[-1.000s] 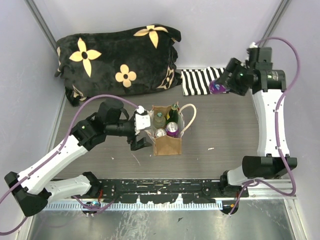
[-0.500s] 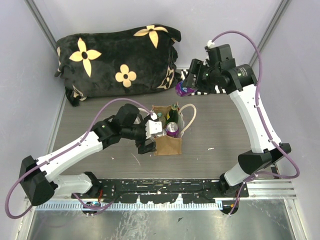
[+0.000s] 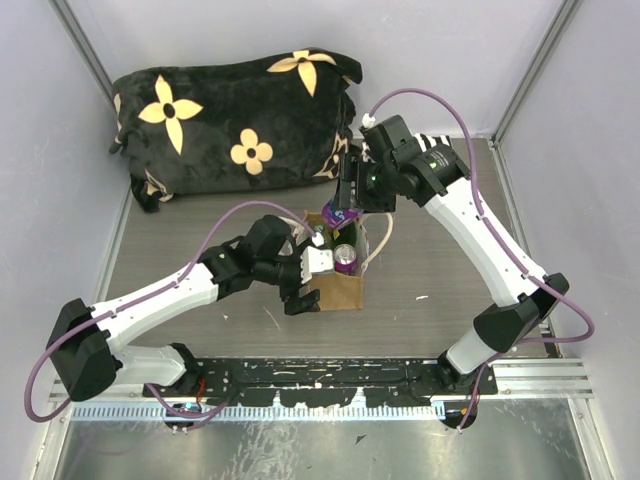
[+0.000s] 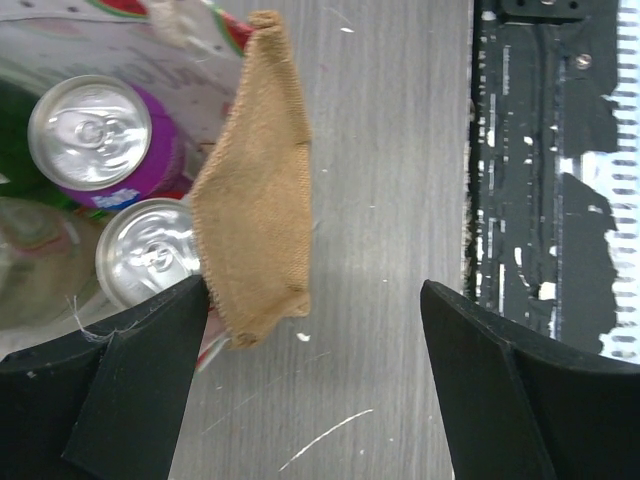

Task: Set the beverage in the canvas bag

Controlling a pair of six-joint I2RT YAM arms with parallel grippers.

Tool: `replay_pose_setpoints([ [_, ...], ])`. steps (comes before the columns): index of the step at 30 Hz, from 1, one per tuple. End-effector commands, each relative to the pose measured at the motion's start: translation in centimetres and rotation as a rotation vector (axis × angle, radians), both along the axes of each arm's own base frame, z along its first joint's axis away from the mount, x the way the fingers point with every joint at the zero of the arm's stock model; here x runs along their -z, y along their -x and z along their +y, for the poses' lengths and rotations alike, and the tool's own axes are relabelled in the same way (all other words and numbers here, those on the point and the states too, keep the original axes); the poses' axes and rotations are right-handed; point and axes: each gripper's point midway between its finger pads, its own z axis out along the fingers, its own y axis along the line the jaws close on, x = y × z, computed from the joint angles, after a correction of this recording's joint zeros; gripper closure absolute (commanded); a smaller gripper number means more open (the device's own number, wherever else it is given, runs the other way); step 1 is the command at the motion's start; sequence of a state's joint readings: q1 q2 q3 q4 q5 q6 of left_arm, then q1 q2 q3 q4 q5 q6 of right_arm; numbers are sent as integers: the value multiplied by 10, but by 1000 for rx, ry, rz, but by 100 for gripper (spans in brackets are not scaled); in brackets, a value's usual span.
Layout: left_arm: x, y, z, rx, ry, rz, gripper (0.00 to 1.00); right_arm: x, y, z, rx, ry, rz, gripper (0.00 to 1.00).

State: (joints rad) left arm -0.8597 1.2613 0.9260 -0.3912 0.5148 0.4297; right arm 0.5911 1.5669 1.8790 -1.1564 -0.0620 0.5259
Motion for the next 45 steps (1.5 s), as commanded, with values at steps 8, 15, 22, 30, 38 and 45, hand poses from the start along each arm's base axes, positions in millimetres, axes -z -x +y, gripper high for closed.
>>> replay_pose_setpoints([
  [8, 7, 47, -11, 118, 24, 112, 8, -7, 7, 20, -36, -44, -45, 99],
  [15, 8, 51, -8, 123, 20, 107, 8, 10, 27, 32, -86, -4, 12, 99],
  [22, 9, 53, -6, 136, 17, 93, 8, 34, 46, 33, -101, 59, 70, 99],
  [30, 13, 52, 0, 137, -3, 70, 8, 55, 62, 18, -68, 96, 115, 99],
  [38, 15, 50, 1, 134, -10, 66, 7, 55, 71, 6, -50, 122, 129, 99],
  [45, 18, 50, 2, 130, -16, 66, 7, 48, 76, 1, -40, 117, 129, 99],
])
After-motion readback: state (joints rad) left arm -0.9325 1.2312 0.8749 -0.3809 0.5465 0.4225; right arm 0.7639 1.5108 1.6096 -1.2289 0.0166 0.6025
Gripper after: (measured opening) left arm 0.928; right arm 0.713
